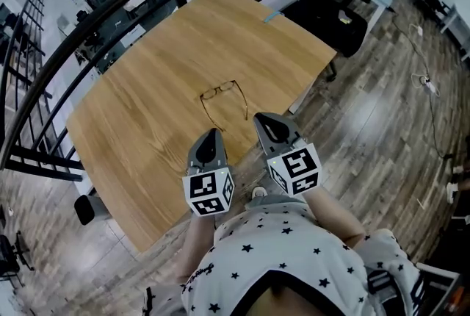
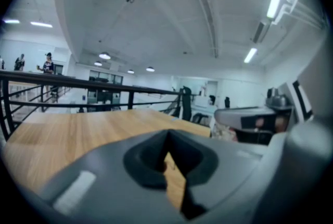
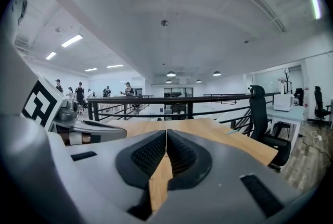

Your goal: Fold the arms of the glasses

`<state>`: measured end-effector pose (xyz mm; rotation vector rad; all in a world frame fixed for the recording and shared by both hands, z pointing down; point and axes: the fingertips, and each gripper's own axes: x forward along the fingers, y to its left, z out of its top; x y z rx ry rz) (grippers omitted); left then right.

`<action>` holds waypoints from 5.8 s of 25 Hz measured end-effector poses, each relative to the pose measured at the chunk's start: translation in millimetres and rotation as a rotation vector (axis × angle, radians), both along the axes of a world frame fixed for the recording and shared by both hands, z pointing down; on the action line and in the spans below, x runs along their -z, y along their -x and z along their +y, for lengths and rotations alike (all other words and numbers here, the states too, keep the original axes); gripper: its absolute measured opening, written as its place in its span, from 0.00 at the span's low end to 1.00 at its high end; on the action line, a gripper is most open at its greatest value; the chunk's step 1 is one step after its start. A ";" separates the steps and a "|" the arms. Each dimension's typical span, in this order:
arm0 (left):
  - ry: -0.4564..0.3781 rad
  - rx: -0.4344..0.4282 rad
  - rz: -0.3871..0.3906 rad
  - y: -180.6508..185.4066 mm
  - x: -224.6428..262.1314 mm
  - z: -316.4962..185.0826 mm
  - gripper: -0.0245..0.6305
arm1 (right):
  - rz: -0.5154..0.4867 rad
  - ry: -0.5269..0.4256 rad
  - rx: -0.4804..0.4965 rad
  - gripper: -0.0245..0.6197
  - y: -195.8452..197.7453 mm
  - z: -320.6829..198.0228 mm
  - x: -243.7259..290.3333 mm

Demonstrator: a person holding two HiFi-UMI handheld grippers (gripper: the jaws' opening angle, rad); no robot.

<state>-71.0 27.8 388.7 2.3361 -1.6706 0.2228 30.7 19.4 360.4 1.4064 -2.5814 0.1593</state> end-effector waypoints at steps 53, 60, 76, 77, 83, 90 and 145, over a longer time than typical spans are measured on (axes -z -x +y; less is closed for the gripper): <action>0.241 -0.240 -0.455 57.0 -180.7 -127.9 0.24 | 0.219 0.257 0.176 0.07 -17.1 -160.5 -168.4; 0.219 -0.345 -0.672 57.2 -201.5 -132.1 0.32 | 0.313 0.260 0.247 0.07 -18.1 -169.8 -189.3; 0.075 -0.459 -0.893 41.2 -202.2 -147.5 0.36 | 0.594 0.185 0.462 0.25 -11.9 -161.4 -225.2; 0.073 -0.460 -0.897 40.7 -201.5 -147.2 0.36 | 0.592 0.186 0.463 0.25 -10.8 -160.9 -224.9; 0.068 -0.457 -0.912 39.8 -202.3 -144.5 0.34 | 0.594 0.175 0.470 0.23 -3.3 -158.5 -224.3; 0.034 -0.461 -0.928 37.2 -196.9 -141.1 0.33 | 0.591 0.162 0.474 0.23 -2.4 -156.2 -220.5; 0.583 -0.043 0.007 0.1 -194.5 -80.2 0.18 | 0.612 0.137 0.479 0.20 8.0 -131.1 -218.6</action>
